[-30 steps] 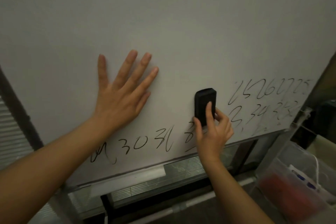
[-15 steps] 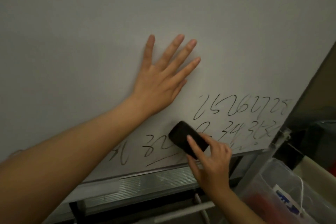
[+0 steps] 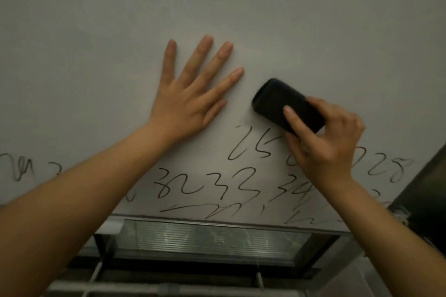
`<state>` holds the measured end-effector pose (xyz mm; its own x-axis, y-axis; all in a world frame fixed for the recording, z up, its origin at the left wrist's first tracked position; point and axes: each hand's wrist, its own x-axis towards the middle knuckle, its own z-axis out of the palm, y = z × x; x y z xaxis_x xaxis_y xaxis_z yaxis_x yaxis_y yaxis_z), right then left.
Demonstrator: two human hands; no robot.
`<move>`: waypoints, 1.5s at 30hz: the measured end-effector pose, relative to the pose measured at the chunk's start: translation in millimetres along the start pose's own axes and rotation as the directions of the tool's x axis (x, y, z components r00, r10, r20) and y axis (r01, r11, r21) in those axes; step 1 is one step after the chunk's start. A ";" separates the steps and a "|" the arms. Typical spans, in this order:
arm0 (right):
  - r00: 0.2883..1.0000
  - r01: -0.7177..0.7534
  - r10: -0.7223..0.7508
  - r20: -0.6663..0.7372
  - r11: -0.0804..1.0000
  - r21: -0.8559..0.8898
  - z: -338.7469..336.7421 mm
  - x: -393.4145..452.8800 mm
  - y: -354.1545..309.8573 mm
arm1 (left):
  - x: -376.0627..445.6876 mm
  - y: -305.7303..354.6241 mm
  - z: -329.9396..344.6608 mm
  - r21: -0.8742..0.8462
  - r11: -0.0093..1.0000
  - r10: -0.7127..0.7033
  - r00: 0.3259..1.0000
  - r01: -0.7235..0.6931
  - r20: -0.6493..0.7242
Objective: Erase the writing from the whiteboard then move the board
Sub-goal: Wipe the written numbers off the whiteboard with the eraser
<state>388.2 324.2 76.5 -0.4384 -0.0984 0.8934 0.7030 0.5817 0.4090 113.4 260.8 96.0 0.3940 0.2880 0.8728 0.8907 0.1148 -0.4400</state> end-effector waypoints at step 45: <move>0.995 0.064 -0.061 -0.081 0.997 0.038 21.5 -13.7 -25.7 | 1.3 1.0 -1.2 0.065 0.998 0.000 1.000 -0.001 0.013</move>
<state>364.1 327.9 49.8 -0.4339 -0.1986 0.8788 0.6513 0.6048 0.4583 115.0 260.2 97.0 0.3915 0.2999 0.8699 0.8734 0.1763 -0.4539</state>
